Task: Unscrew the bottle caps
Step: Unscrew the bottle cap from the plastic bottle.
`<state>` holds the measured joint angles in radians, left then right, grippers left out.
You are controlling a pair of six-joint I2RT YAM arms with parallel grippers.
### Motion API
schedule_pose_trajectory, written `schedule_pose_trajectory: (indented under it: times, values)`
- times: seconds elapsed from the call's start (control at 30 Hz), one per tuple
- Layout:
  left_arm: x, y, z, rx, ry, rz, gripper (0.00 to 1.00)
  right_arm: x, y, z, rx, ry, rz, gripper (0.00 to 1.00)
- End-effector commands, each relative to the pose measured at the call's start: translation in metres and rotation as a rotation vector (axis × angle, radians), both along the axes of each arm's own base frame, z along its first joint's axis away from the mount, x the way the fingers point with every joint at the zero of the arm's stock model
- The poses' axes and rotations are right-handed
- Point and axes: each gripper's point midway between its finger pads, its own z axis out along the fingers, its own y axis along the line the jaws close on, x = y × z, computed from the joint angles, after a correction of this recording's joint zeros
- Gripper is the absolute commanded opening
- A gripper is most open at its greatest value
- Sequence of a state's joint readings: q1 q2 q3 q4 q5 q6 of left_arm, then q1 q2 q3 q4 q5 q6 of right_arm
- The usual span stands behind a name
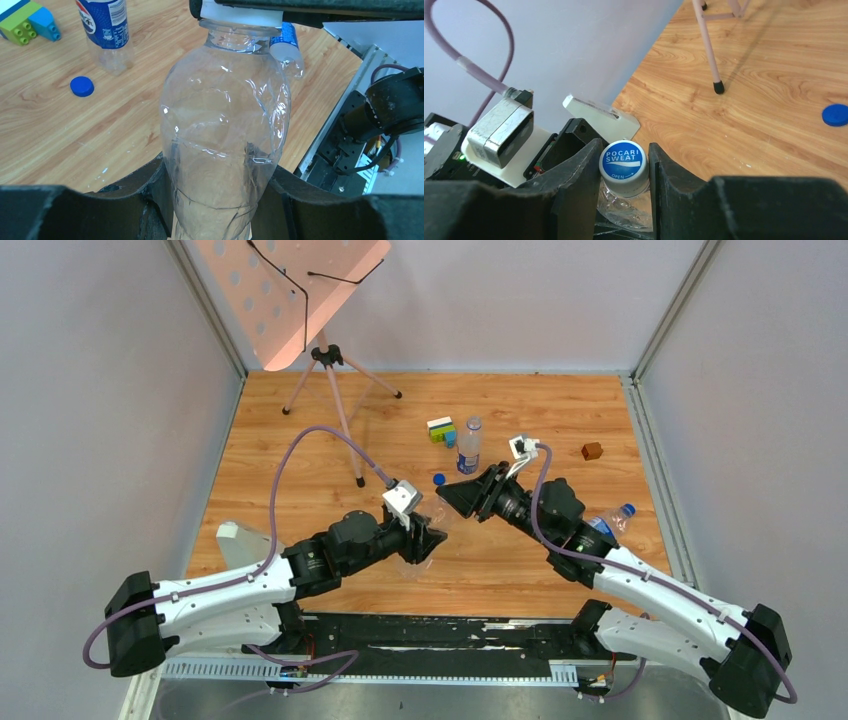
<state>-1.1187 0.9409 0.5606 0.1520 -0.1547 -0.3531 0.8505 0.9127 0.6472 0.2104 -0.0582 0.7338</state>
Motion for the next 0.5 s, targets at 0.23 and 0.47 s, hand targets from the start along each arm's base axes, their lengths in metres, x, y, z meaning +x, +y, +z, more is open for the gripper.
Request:
schedule_pose_trajectory:
  times: [0.23, 0.47]
  values:
    - [-0.034, -0.026, 0.062, -0.302, -0.039, -0.301, 0.00, -0.035, -0.014, 0.064, 0.245, -0.242, 0.231, 0.00]
    - [-0.055, -0.024, 0.090, -0.429, -0.060, -0.461, 0.00, -0.084, -0.029, 0.090, 0.316, -0.419, 0.483, 0.00]
